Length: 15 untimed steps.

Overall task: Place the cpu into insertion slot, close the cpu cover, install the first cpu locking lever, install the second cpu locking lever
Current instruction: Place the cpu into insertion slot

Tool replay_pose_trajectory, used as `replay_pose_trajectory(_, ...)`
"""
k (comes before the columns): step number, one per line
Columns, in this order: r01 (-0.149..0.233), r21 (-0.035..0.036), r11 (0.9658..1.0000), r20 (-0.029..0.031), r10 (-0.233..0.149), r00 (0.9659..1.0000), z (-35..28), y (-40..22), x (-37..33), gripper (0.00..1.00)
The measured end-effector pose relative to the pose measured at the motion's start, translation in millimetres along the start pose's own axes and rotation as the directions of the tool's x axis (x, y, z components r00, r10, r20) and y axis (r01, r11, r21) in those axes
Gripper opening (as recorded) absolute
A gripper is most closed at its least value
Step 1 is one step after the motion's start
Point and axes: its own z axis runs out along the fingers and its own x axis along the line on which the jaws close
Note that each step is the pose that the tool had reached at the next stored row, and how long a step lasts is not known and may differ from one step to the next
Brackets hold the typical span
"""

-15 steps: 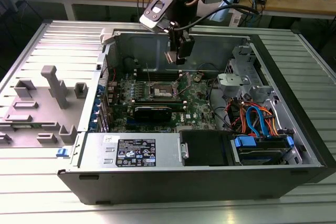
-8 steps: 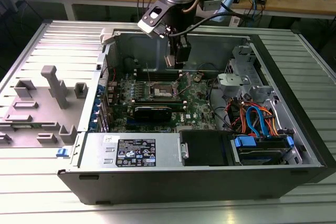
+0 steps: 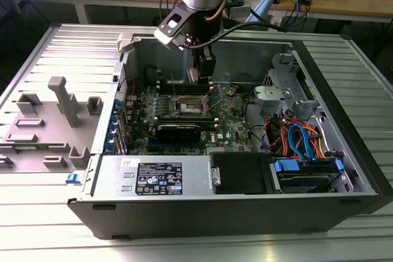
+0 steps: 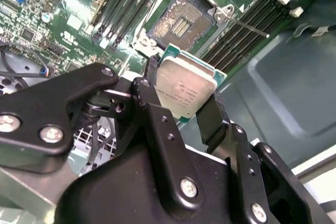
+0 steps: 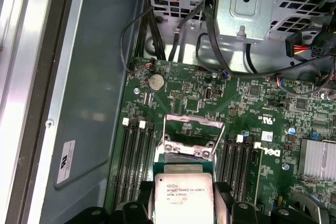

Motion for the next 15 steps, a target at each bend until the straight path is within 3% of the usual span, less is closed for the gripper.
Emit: replay_pose_trajectory(15, -0.002, 0.0000, 1.0000, 0.0000, 0.002, 1.0000, 0.1, -0.6, 0.0, 0.55)
